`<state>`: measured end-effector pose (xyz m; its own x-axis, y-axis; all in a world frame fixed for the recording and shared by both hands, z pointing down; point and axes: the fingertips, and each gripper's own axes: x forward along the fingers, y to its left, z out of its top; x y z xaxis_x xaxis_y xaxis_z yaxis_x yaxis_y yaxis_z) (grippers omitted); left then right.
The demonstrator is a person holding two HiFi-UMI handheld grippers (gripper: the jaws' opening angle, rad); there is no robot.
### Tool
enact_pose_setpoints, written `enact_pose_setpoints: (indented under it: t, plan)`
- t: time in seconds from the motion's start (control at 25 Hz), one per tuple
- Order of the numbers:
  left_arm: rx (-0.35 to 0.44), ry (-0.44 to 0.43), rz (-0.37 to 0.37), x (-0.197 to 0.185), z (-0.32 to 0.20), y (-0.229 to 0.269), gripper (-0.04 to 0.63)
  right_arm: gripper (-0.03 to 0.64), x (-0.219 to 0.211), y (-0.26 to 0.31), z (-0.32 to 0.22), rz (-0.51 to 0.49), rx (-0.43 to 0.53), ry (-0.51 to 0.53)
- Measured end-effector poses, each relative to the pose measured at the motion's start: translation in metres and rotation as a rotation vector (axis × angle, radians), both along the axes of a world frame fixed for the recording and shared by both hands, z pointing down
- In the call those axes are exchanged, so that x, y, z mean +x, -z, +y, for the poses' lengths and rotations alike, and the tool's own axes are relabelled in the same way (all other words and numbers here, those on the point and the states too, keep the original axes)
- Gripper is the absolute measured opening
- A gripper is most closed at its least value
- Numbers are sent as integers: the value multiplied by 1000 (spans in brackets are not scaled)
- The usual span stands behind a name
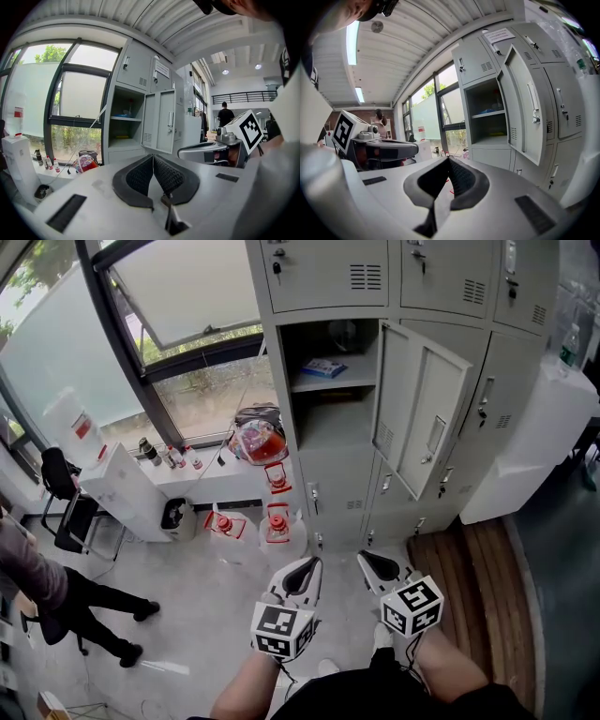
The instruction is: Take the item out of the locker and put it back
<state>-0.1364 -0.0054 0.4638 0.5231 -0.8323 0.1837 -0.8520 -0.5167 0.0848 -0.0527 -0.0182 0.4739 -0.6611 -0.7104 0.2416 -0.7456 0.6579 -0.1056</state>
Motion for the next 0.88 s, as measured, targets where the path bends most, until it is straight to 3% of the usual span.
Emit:
enact_pose_setpoints:
  t: [0.88]
  plan:
    - [24,-1,10,8,10,9,20,51,10,6,11,17,13,1]
